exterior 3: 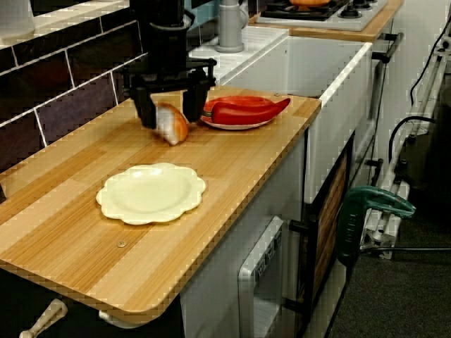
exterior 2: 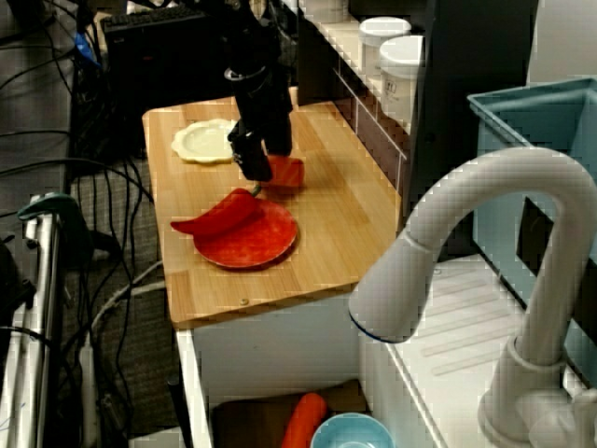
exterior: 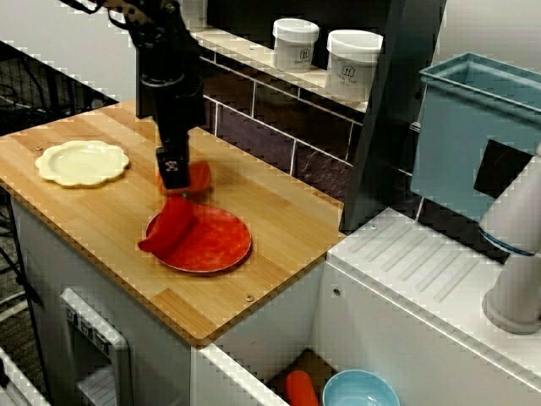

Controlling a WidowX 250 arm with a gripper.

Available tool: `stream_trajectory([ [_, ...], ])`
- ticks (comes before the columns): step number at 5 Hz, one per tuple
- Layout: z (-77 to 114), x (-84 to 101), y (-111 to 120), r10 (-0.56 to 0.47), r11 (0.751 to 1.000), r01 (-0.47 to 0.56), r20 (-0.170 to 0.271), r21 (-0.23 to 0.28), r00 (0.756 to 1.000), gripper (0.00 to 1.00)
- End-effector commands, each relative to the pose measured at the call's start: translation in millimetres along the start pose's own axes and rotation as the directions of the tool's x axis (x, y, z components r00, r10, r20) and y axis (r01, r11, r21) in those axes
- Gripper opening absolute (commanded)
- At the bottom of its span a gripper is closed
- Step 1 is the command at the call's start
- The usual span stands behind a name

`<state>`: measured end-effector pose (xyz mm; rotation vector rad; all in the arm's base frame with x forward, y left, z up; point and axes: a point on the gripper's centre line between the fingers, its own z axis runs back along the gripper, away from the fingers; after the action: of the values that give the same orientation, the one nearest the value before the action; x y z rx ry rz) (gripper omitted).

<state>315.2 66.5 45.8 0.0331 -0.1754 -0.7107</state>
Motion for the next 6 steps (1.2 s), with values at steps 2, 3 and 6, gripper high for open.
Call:
stream_trajectory([
  [2,24.2,-80.7,84.0,0.334,0.877,-0.282,0.071,-0.389,0.940,1.00],
  [3,15.9,-95.3,102.2,0.397,0.852,-0.343,0.062,-0.395,0.916,1.00],
  [6,0.0,-80.0,67.8,0.395,0.879,-0.384,-0.017,-0.283,0.918,1.00],
])
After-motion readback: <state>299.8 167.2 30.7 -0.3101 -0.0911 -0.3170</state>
